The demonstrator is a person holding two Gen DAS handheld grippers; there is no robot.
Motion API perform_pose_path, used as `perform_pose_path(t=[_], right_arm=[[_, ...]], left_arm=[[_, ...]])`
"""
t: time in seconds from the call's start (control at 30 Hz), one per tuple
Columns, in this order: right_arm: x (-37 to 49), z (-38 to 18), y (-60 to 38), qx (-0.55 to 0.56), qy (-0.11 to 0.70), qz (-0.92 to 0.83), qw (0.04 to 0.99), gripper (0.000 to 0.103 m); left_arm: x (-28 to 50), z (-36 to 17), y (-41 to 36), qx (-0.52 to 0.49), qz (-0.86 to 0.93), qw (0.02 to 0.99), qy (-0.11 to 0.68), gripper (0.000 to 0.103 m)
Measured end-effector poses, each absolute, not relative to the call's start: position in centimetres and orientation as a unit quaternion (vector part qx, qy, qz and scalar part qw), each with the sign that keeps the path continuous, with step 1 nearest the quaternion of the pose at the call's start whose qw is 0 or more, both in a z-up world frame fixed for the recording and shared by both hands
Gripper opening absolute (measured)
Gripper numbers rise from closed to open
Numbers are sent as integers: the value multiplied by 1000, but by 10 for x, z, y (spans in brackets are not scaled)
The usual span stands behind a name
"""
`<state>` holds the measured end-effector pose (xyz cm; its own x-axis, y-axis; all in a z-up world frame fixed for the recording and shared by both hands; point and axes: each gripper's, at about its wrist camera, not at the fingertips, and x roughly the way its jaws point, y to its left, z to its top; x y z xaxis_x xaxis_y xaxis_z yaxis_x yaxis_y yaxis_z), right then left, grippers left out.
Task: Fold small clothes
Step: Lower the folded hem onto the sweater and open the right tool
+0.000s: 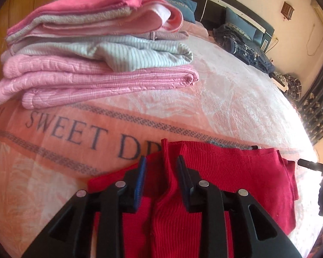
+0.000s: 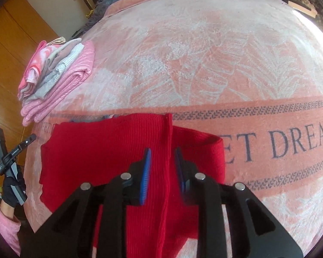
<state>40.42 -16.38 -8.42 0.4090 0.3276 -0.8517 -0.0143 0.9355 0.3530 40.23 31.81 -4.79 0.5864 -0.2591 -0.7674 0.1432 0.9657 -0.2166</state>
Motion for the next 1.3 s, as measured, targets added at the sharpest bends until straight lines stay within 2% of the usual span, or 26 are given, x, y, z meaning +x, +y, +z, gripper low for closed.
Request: perform_pose_path(t=[0.07, 0.13, 0.33, 0.4, 0.47, 0.5, 0.7, 0.83, 0.93, 0.97, 1.03, 1.1, 1.17, 1.3], right_arm=[[376, -76, -156, 116, 546, 118, 821, 36], [345, -79, -148, 93, 564, 135, 810, 43], [283, -130, -144, 119, 602, 160, 773, 43], [277, -141, -144, 134, 599, 172, 771, 37], [276, -146, -144, 156, 591, 192, 767, 9], [276, -148, -145, 159, 595, 195, 763, 5], [258, -133, -164, 158, 592, 200, 764, 4], [254, -159, -166, 166, 610, 197, 749, 4], [258, -157, -160, 163, 615, 202, 745, 9], [260, -150, -158, 154, 613, 198, 749, 17], [265, -130, -159, 136, 589, 186, 774, 25], [280, -114, -162, 134, 567, 177, 793, 25], [303, -108, -165, 162, 548, 171, 803, 34], [344, -133, -165, 173, 563, 128, 798, 37]], left_arm=[[377, -30, 315, -52, -126, 888, 439, 33], [348, -22, 306, -37, -144, 886, 439, 42], [284, -59, 277, -48, -200, 859, 469, 43], [277, -76, 266, -39, -213, 850, 480, 43], [276, -90, 259, -25, -214, 846, 489, 43], [276, -96, 257, -23, -212, 844, 493, 43], [282, -119, 268, -29, -212, 836, 505, 43], [281, -121, 271, -29, -220, 836, 503, 43], [282, -119, 271, -34, -217, 836, 504, 43], [282, -117, 271, -40, -216, 835, 504, 43], [284, -105, 272, -61, -219, 839, 495, 43], [290, -91, 267, -68, -223, 847, 478, 44], [301, -84, 255, -63, -222, 852, 469, 46], [322, -90, 235, -79, -224, 846, 477, 46]])
